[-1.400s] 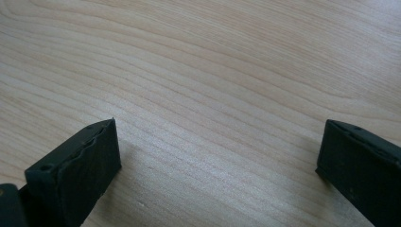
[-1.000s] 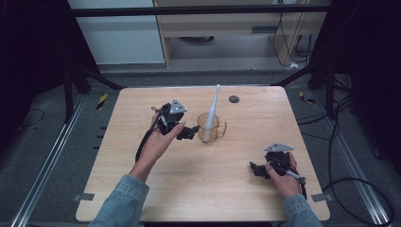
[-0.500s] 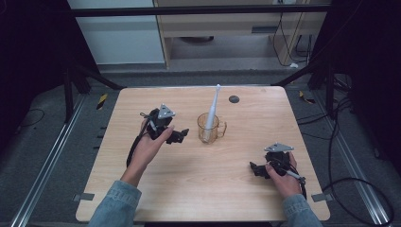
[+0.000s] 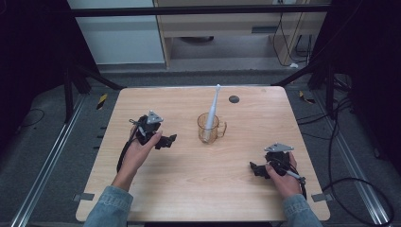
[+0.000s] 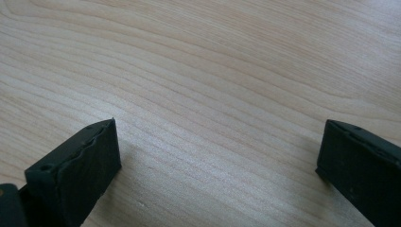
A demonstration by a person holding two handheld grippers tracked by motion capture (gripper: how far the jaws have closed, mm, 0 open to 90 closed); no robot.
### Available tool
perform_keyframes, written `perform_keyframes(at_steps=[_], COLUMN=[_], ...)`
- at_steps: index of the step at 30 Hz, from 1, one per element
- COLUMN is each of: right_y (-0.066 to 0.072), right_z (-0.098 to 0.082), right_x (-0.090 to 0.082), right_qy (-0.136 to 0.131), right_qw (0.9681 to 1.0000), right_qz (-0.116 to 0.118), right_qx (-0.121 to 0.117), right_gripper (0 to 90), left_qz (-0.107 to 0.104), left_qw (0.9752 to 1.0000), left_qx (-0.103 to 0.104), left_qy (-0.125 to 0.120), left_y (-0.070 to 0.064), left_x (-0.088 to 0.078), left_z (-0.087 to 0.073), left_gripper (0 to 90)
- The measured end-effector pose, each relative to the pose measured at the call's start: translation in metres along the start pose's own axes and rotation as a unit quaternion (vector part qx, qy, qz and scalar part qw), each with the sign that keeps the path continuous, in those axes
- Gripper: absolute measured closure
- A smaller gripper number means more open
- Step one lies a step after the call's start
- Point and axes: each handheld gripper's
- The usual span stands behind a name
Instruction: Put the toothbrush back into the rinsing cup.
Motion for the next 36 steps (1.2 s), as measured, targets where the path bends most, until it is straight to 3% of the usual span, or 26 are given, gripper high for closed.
perform_keyframes(at_steps=[9, 12, 16, 26, 36], right_y=[0.000, 0.000, 0.000, 0.000, 0.000], right_z=[0.000, 0.000, 0.000, 0.000, 0.000], right_x=[0.000, 0.000, 0.000, 0.000, 0.000], right_qy=[0.000, 0.000, 0.000, 0.000, 0.000], right_qw=[1.0000, 1.0000, 1.0000, 1.0000, 1.0000], right_qz=[0.000, 0.000, 0.000, 0.000, 0.000], right_qx=[0.000, 0.000, 0.001, 0.000, 0.000], right_gripper=[0.3, 0.3, 0.3, 0.3, 0.3], left_qz=[0.004, 0.020, 0.025, 0.046, 0.054], left_qw=[0.9989, 0.9980, 0.9971, 0.9946, 0.9942], left_qx=[-0.035, -0.027, -0.046, -0.060, -0.075], left_qy=[0.032, 0.054, 0.056, 0.071, 0.054], left_y=[0.019, 0.027, 0.036, 0.050, 0.060], left_x=[0.001, -0.001, -0.001, 0.007, 0.011], left_z=[-0.028, -0.033, -0.042, -0.059, -0.070], left_gripper=[5.7, 5.7, 5.7, 5.8, 6.0])
Point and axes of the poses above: each handheld gripper's, and its own axes: x roughly forward along the jaws, z roughly out of its top, y roughly to its left, and after that the axes turned 3 degrees about -z, right-handed
